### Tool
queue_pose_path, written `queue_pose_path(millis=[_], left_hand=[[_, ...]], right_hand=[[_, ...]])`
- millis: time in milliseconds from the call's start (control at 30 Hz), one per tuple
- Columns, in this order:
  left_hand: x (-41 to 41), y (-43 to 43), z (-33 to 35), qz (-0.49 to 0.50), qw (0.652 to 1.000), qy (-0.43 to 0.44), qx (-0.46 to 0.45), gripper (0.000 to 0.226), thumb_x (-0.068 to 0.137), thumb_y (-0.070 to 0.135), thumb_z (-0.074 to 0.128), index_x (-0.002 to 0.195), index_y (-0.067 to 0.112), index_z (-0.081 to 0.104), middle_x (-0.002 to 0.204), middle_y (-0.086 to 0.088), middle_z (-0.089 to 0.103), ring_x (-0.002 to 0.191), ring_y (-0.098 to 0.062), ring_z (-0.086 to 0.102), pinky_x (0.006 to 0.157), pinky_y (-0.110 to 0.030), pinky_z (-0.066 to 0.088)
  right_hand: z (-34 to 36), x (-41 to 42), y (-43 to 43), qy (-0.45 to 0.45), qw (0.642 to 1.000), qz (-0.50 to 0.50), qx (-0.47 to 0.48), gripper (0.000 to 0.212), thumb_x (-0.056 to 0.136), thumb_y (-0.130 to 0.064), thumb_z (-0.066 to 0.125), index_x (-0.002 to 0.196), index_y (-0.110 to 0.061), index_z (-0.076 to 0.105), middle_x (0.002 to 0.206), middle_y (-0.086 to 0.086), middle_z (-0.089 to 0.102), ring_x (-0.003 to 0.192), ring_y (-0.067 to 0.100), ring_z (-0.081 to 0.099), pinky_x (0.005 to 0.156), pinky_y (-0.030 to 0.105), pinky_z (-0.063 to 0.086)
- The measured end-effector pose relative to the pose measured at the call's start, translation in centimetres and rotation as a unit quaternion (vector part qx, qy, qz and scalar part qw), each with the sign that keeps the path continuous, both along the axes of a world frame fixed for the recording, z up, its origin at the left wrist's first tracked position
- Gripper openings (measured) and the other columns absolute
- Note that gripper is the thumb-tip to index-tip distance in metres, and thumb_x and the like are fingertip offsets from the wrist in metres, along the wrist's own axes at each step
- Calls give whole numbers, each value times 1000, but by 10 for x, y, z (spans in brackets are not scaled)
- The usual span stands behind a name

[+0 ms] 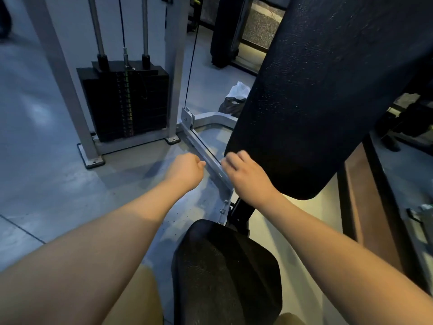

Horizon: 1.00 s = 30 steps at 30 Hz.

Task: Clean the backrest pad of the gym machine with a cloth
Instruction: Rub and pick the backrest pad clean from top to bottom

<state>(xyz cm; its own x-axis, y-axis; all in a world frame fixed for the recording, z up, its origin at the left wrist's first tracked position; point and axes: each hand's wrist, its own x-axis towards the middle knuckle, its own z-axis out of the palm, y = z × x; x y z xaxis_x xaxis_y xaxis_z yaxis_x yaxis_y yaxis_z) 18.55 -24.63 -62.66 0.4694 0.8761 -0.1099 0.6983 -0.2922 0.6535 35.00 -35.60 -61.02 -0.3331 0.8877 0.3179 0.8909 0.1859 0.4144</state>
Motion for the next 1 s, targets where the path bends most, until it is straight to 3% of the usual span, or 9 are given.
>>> queue_pose_path(millis=[67,167,267,367,467,600,700,867,1000], left_hand=[[-7,-1,-1,11,1000,5,9,44,106,29,41,67,9,47,64,-6,49,55,-20,41,48,-31,26],[-8,-3,-1,19,1000,-20,2,44,103,26,41,62,13,35,60,-5,41,54,-21,34,49,-30,23],[-5,-8,-5,19,999,-38,-11,43,101,27,44,61,14,33,58,-4,38,53,-21,33,50,-30,25],[-6,-9,-7,19,999,-36,-13,43,101,27,44,61,13,36,58,-5,39,54,-22,35,50,-30,26],[-8,-8,-5,16,999,-34,-10,43,100,27,44,61,13,36,57,-5,40,52,-21,35,50,-29,27],[-3,-5,4,17,999,-47,-5,43,100,26,45,61,13,34,57,-5,38,52,-21,34,51,-30,28],[3,-4,9,12,998,-59,-1,42,100,26,46,62,12,39,58,-6,43,53,-22,38,53,-30,32],[8,-2,16,18,997,-71,0,38,100,27,47,66,10,44,61,-8,47,54,-21,39,51,-30,31],[5,3,26,26,997,-74,23,40,99,28,46,63,13,37,60,-6,43,56,-22,37,52,-31,30]], right_hand=[[12,4,1,-39,999,22,-16,30,73,-4,74,103,-2,71,93,8,59,84,25,43,68,32,44],[54,15,26,72,991,-44,103,25,86,4,64,111,-2,66,102,15,58,89,33,49,67,38,45],[60,17,36,128,973,-78,176,25,91,7,58,113,-2,66,107,13,59,93,31,49,71,27,34],[15,8,19,69,992,-26,98,32,83,7,64,115,3,65,107,14,61,92,31,48,78,36,46],[17,6,11,0,1000,5,25,24,79,3,64,103,2,67,97,14,60,83,32,51,71,40,48],[90,17,43,78,979,-95,163,23,85,3,55,106,-1,64,107,18,57,94,36,51,72,42,46],[112,20,62,71,962,-161,210,25,87,1,55,111,-4,63,116,16,57,99,36,51,75,40,46],[41,3,32,11,995,-63,81,29,85,1,37,97,-1,64,100,15,57,84,30,47,68,39,41],[42,10,26,-20,999,-4,32,15,86,1,52,95,-3,64,97,14,57,82,31,49,67,38,42]])
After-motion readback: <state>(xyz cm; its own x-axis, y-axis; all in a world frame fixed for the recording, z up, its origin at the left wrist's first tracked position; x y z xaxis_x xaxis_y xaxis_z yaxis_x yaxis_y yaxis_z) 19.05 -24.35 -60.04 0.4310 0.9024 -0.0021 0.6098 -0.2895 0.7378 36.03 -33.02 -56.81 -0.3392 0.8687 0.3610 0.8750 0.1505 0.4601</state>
